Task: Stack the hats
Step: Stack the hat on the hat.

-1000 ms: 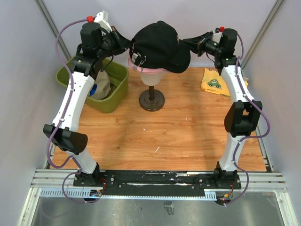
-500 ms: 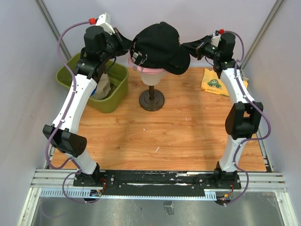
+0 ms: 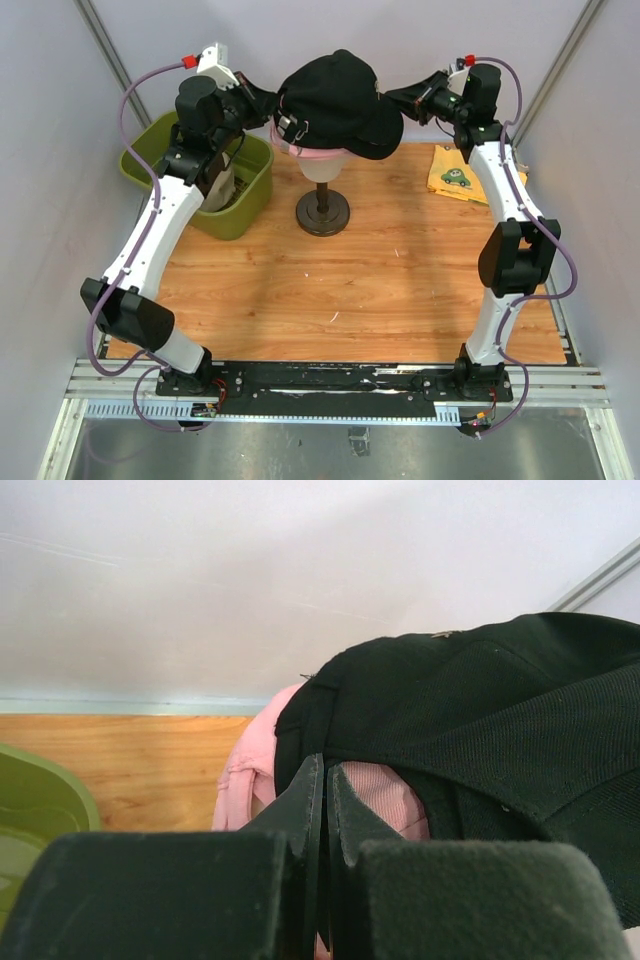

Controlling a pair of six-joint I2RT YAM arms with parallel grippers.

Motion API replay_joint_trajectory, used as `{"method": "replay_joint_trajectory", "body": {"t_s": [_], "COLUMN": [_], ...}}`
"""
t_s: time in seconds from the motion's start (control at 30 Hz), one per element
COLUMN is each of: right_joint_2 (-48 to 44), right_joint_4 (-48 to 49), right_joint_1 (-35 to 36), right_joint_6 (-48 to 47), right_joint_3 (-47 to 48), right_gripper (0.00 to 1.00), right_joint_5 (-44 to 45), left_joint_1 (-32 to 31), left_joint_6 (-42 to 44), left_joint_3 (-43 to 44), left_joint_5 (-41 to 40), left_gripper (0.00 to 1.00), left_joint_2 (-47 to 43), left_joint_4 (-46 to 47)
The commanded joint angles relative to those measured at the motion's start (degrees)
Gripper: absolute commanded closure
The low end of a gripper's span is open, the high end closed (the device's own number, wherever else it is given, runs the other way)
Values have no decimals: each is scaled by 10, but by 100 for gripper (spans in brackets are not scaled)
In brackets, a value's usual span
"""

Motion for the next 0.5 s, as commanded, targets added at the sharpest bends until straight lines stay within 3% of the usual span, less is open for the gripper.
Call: {"method": "replay_joint_trajectory", "body": {"t_s": [0.0, 0.13, 0.47], "right_joint_2": [43, 43, -18], "right_joint_4": [-138, -143, -112], "right_joint_1": [4, 4, 6], "right_joint_6": [-80, -85, -92], "right_joint_3": [7, -1, -111], "right_gripper": [99, 99, 99], "right_joint_5": [22, 24, 27], "left_joint_1": [1, 1, 1], "left_joint_6": [18, 11, 13], "left_joint_3": [-76, -89, -10], "left_joint_5": [-20, -15, -2], "left_gripper": [99, 99, 99], "left_joint_2": [24, 27, 107], "left_joint_4": [-188, -178, -199]}}
